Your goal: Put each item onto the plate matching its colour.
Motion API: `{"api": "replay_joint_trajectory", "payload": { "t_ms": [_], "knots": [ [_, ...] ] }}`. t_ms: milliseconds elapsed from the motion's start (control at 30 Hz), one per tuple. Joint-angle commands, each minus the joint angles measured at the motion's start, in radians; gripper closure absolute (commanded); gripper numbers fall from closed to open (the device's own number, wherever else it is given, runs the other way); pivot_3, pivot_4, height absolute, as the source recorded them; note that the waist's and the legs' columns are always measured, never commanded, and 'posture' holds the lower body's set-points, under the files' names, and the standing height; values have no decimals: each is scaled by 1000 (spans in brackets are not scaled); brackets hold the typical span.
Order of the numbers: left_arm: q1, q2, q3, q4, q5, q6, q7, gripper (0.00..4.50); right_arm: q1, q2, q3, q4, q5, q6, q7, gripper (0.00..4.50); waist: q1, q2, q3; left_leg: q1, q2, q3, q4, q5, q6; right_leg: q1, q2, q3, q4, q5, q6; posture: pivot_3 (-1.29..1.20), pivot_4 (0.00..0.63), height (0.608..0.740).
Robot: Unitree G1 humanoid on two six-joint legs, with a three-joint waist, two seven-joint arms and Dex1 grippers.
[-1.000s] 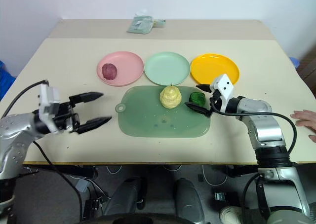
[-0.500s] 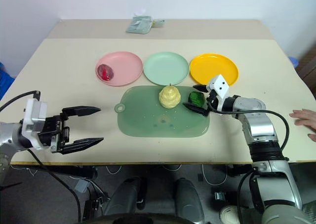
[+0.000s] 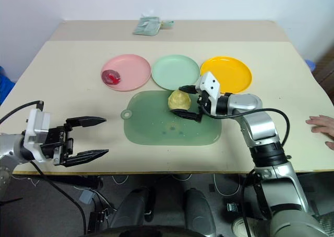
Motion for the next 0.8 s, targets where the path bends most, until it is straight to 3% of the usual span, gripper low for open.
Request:
{"api": "replay_joint_trajectory", "payload": {
  "t_ms": [33,467,800],
  "knots": [
    [23,1,36,-39,-7,-12,10,68,-58,33,-1,47,-22,-38,-15,0,-4,0,0,0,0,0,0,0,0,0,0,0,0,0,0,0,150,740],
    [44,5,50,-137,-45,48,111,68,-87,62,-11,84,-25,-60,28,0,-15,0,0,-1,0,0,-1,0,0,-1,0,0,0,0,0,0,150,740],
    [21,6,34,-136,-50,66,127,68,-144,111,3,132,-97,-16,-99,0,-15,0,0,-1,0,0,-1,0,0,-1,0,0,0,0,0,0,150,740]
  ]
}}
